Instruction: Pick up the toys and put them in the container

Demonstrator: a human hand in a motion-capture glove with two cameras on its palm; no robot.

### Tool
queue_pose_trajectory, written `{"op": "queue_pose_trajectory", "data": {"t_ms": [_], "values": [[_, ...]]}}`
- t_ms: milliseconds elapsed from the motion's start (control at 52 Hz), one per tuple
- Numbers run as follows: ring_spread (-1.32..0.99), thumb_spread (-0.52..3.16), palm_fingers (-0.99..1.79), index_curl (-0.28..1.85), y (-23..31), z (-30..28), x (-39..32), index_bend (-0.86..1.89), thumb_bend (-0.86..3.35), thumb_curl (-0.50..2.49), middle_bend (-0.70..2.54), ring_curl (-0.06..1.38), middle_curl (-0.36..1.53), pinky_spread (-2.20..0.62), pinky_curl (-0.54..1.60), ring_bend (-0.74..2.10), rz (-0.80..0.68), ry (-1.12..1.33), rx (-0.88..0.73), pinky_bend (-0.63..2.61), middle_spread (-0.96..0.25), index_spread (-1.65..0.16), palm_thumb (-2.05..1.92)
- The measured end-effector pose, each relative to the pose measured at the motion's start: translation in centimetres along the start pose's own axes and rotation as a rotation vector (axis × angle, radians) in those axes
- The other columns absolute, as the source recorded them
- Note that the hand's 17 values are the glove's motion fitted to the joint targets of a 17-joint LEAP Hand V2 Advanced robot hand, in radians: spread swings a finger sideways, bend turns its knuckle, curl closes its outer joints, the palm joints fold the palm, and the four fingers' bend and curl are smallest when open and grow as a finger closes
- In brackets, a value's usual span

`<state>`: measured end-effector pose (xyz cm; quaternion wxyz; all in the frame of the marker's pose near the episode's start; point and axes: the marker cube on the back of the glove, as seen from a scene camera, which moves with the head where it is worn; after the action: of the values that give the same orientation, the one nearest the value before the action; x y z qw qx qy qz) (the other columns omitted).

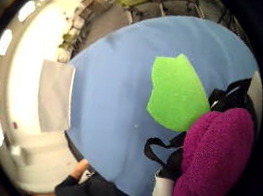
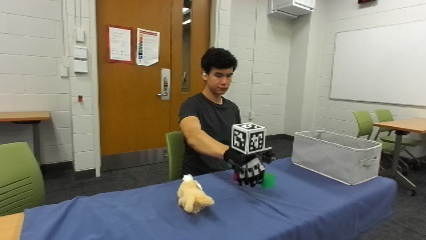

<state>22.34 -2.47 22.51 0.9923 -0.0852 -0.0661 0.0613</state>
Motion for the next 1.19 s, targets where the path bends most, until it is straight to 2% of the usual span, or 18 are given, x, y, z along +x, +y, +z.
{"op": "queue_pose_trajectory", "data": {"t_ms": [366,539,635,731,828,924,981,1020,1097,1135,1193], "values": [[-0.37,0.8,1.24,0.81,1.6,-15.2,-10.5,0.43,0.17,0.75,0.92,0.5,0.63,-0.44,0.38,1.18,-0.119,0.039,0.178,0.75,-0.35,-0.31,0.56],[-0.37,0.78,1.22,0.86,3.3,-22.0,-21.8,0.45,0.16,0.82,0.94,0.5,0.64,-0.44,0.38,1.19,-0.249,0.068,0.276,0.76,-0.34,-0.31,0.54],[-0.37,0.78,1.21,0.88,4.7,-24.1,-29.7,0.45,0.15,0.86,0.94,0.5,0.65,-0.44,0.38,1.2,-0.389,0.041,0.322,0.77,-0.34,-0.31,0.54],[-0.37,0.77,1.2,0.89,6.6,-25.0,-38.0,0.45,0.14,0.89,0.94,0.5,0.65,-0.44,0.38,1.2,-0.59,-0.066,0.302,0.78,-0.34,-0.31,0.53],[-0.37,0.77,1.2,0.91,5.5,-24.7,-44.3,0.45,0.13,0.92,0.94,0.49,0.65,-0.44,0.39,1.2,-0.506,-0.028,0.304,0.78,-0.34,-0.31,0.52],[-0.36,0.77,1.19,0.92,2.8,-24.7,-43.4,0.44,0.12,0.95,0.94,0.49,0.65,-0.44,0.38,1.2,-0.724,-0.114,0.282,0.78,-0.34,-0.31,0.52],[-0.36,0.76,1.19,0.92,3.2,-24.5,-45.9,0.43,0.11,0.97,0.93,0.49,0.64,-0.44,0.39,1.2,-0.749,-0.18,0.258,0.79,-0.34,-0.31,0.52],[-0.36,0.76,1.19,0.93,3.2,-23.8,-47.2,0.43,0.11,0.98,0.93,0.48,0.64,-0.44,0.39,1.19,-0.779,-0.133,0.264,0.79,-0.33,-0.31,0.52],[-0.36,0.76,1.19,0.94,2.5,-22.2,-47.5,0.42,0.1,1.0,0.93,0.48,0.64,-0.44,0.38,1.19,-0.937,0.047,0.296,0.79,-0.33,-0.32,0.52],[-0.36,0.76,1.19,0.94,2.5,-21.6,-48.3,0.41,0.1,1.01,0.93,0.48,0.64,-0.44,0.38,1.19,-0.915,0.051,0.291,0.79,-0.33,-0.32,0.52],[-0.37,0.76,1.19,0.95,2.3,-21.0,-49.3,0.41,0.09,1.03,0.93,0.48,0.64,-0.44,0.38,1.19,-0.8,0.062,0.284,0.78,-0.34,-0.32,0.52]]}}
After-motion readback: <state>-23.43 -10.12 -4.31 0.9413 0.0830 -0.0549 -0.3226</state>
